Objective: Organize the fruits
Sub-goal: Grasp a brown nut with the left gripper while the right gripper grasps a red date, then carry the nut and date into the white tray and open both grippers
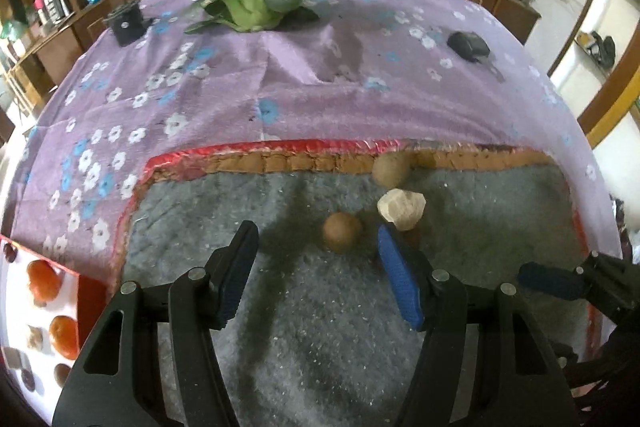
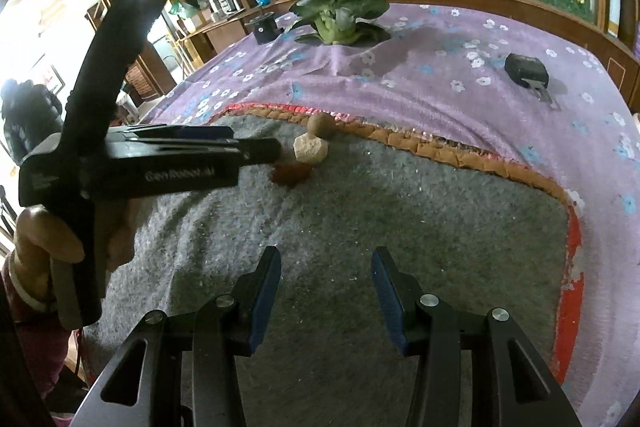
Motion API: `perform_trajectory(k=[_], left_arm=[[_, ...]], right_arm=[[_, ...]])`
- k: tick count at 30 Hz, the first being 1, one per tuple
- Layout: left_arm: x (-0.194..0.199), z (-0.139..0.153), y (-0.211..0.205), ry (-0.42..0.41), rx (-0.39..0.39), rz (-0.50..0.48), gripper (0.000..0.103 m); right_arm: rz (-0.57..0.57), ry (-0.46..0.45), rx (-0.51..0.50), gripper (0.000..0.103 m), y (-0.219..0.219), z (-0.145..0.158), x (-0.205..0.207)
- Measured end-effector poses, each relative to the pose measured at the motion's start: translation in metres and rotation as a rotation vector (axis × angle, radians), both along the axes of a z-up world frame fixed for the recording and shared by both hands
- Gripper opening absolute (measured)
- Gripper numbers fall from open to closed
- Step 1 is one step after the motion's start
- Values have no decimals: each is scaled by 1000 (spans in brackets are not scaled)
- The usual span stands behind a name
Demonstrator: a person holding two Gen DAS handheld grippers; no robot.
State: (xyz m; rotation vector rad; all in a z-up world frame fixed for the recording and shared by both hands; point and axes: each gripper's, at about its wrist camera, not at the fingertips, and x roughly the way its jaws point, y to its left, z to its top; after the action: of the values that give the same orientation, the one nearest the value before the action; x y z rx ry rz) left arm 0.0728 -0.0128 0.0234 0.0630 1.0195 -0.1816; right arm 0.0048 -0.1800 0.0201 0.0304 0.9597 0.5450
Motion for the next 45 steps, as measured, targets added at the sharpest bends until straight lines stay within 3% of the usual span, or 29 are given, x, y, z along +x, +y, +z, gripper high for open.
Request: perform_trajectory(k=[2, 4, 8, 14, 21, 25, 26, 38, 45], left_arm=[[3, -2, 2, 2, 1, 7, 49], [6, -7, 7, 19, -4, 26, 29], [5, -6, 15, 9, -20, 24, 20], [-9, 7, 33, -17, -44, 63, 20], [-26, 18, 51, -42, -33, 92, 20], [-35, 24, 55, -56, -23, 90, 20], [-37, 25, 55, -59, -24, 90, 20], [-61, 32, 70, -68, -34, 123, 20], [-85, 40, 95, -78, -31, 165, 20]], right_arm=[[1, 3, -5, 46, 1, -1, 0], [4, 1, -9, 46, 2, -1, 0], [21, -6, -15, 46, 9, 4, 0], [70, -40, -67, 46, 46, 11, 13], [68, -41, -109, 46, 77, -2, 44], [56, -53, -143, 32, 81, -8, 53], [55, -59, -150, 28, 81, -8, 52], [60, -82, -86, 28, 67, 13, 21], [128, -114, -83, 28, 90, 30, -8]])
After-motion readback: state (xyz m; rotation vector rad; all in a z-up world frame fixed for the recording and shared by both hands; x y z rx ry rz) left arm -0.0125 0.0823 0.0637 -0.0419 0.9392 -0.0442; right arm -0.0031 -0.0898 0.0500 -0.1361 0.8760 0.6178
